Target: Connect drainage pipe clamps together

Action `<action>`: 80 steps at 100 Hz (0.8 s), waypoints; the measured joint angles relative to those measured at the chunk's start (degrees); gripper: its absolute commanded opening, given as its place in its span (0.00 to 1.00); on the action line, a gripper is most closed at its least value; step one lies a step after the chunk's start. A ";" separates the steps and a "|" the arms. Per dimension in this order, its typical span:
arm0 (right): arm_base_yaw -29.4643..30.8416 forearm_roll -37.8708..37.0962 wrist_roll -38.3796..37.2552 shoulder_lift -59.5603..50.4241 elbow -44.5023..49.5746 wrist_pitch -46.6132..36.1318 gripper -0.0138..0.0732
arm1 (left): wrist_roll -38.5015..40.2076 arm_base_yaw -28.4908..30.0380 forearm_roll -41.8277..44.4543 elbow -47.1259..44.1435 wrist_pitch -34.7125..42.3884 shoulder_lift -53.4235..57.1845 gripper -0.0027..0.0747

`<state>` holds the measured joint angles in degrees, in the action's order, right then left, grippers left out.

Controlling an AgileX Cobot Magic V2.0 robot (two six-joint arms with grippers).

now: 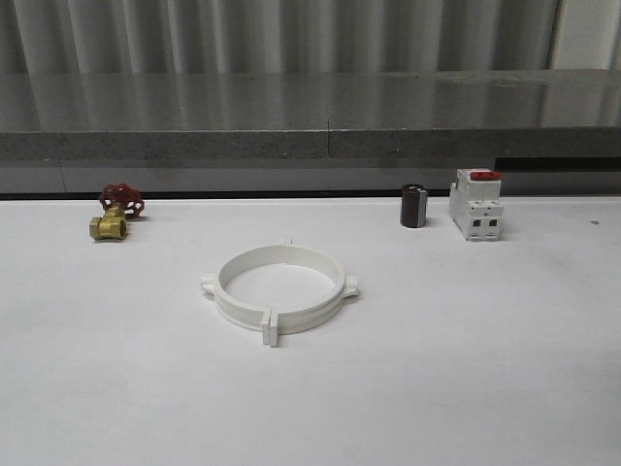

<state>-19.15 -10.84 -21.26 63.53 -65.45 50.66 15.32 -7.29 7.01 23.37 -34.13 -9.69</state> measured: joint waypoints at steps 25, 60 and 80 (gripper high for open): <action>5.72 -0.24 0.03 -13.61 14.91 -2.45 0.74 | 0.00 0.00 0.00 0.00 0.00 0.00 0.01; 5.85 0.18 0.12 -34.01 29.87 -3.24 0.65 | 0.00 0.00 0.00 0.00 0.00 0.00 0.01; 5.85 0.18 0.12 -42.83 33.11 -3.13 0.41 | 0.00 0.00 0.00 0.00 0.00 0.00 0.01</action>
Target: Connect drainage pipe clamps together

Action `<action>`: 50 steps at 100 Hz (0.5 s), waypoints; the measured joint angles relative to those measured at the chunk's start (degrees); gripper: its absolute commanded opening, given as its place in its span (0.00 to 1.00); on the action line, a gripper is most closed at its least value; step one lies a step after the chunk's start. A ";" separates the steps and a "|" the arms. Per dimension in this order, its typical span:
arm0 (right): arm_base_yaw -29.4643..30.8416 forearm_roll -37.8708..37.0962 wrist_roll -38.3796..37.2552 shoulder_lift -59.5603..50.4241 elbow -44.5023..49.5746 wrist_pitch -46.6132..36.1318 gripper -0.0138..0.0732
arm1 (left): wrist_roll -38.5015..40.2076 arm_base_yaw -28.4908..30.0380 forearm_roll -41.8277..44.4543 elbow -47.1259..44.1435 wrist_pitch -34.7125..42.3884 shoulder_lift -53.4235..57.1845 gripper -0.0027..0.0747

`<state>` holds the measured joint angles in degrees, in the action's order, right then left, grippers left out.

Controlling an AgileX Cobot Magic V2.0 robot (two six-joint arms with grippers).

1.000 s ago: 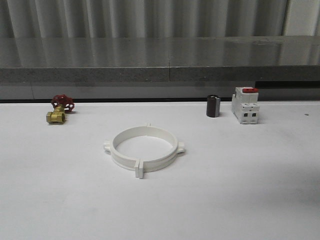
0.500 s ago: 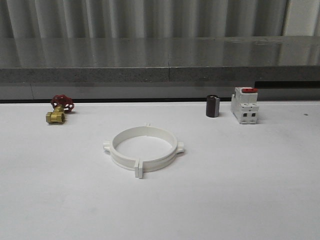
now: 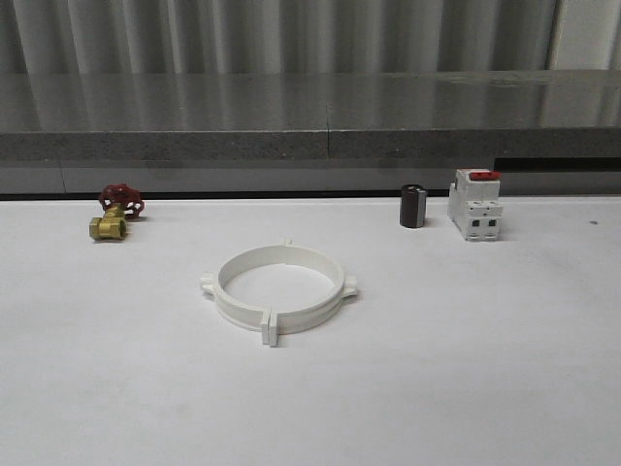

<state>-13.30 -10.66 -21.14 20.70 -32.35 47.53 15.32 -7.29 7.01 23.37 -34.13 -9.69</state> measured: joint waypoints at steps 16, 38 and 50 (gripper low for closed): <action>0.00 0.00 0.12 -1.82 0.10 0.26 0.13 | 0.00 0.00 0.00 0.00 0.00 0.00 0.01; 0.00 0.00 0.12 -1.94 0.10 0.35 0.02 | 0.00 0.00 0.00 0.00 0.00 0.00 0.01; 0.00 0.00 0.12 -1.94 0.10 0.35 0.02 | 0.00 0.00 0.00 0.00 0.00 0.00 0.01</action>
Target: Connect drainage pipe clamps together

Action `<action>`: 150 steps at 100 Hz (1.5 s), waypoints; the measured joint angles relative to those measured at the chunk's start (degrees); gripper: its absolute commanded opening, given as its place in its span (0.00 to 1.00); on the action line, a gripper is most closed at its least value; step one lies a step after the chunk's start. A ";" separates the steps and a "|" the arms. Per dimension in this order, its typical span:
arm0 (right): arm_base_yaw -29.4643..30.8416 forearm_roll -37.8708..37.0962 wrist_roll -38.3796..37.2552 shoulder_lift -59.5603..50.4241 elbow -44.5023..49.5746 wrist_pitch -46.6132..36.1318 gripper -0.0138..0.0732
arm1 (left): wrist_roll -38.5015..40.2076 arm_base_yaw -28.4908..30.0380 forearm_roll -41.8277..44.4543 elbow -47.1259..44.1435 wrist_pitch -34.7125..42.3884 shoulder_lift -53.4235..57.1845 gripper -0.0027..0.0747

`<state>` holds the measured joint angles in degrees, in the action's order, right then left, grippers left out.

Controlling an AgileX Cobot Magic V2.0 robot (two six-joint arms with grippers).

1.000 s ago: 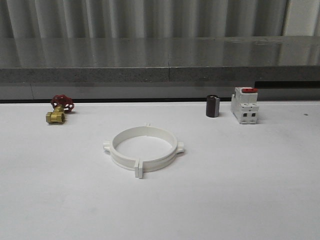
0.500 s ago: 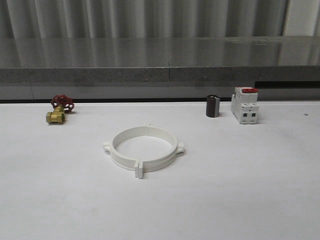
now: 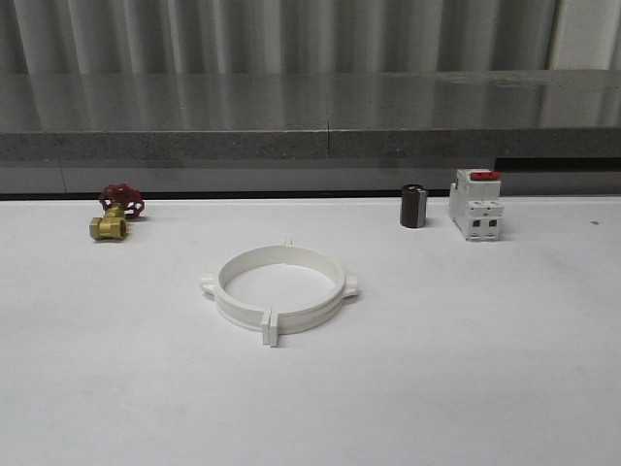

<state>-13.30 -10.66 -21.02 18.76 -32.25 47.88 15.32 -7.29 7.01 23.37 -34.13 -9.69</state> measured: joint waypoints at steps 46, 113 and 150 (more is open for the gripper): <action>0.00 0.00 0.00 0.00 0.00 0.00 0.02 | 0.00 0.00 0.00 0.00 0.00 0.00 0.01; 0.84 0.14 1.39 -1.80 3.72 -9.21 0.02 | 0.00 0.00 0.00 0.00 0.00 0.00 0.01; 5.00 8.32 11.34 -15.58 21.26 -28.30 0.02 | 0.00 0.00 0.00 0.00 0.00 0.00 0.01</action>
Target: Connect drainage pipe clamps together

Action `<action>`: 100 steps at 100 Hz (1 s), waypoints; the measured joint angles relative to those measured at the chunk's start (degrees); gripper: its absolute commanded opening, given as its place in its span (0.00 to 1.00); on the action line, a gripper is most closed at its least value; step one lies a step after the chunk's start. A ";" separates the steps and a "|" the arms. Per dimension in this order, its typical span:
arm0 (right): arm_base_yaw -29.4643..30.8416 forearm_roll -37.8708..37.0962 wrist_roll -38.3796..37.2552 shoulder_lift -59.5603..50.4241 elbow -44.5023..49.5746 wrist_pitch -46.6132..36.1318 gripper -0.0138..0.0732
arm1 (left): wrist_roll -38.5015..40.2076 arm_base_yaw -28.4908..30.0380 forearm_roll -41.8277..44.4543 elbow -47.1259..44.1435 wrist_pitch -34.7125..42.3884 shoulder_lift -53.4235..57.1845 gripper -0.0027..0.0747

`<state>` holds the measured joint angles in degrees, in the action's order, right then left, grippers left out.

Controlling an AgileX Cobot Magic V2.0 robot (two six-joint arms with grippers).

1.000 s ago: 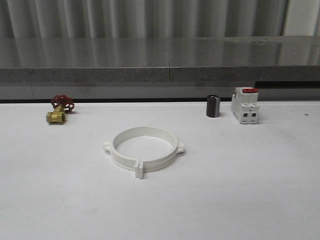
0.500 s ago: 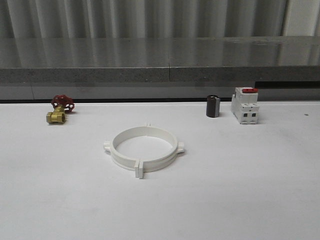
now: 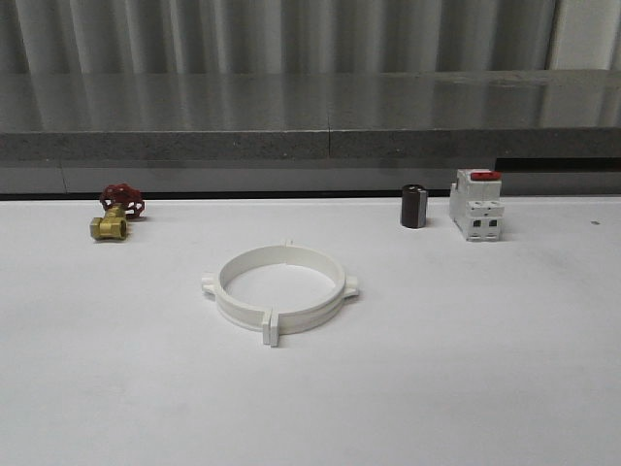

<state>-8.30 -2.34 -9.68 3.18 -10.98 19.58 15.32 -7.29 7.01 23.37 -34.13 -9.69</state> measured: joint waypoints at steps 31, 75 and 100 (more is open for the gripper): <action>1.21 0.89 0.40 -3.77 9.80 -4.61 0.02 | 0.00 0.00 -0.03 0.00 -0.11 0.09 0.01; 8.32 0.89 0.40 -3.77 12.49 -11.49 0.02 | 0.00 0.00 -0.03 0.00 -0.23 0.09 0.01; 8.32 0.89 0.40 -3.77 12.50 -12.59 0.02 | 0.00 0.00 -0.03 0.00 -0.23 0.09 0.01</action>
<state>0.02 -1.45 -9.28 -0.59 1.52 6.99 15.32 -7.29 6.98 23.37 -34.37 -9.60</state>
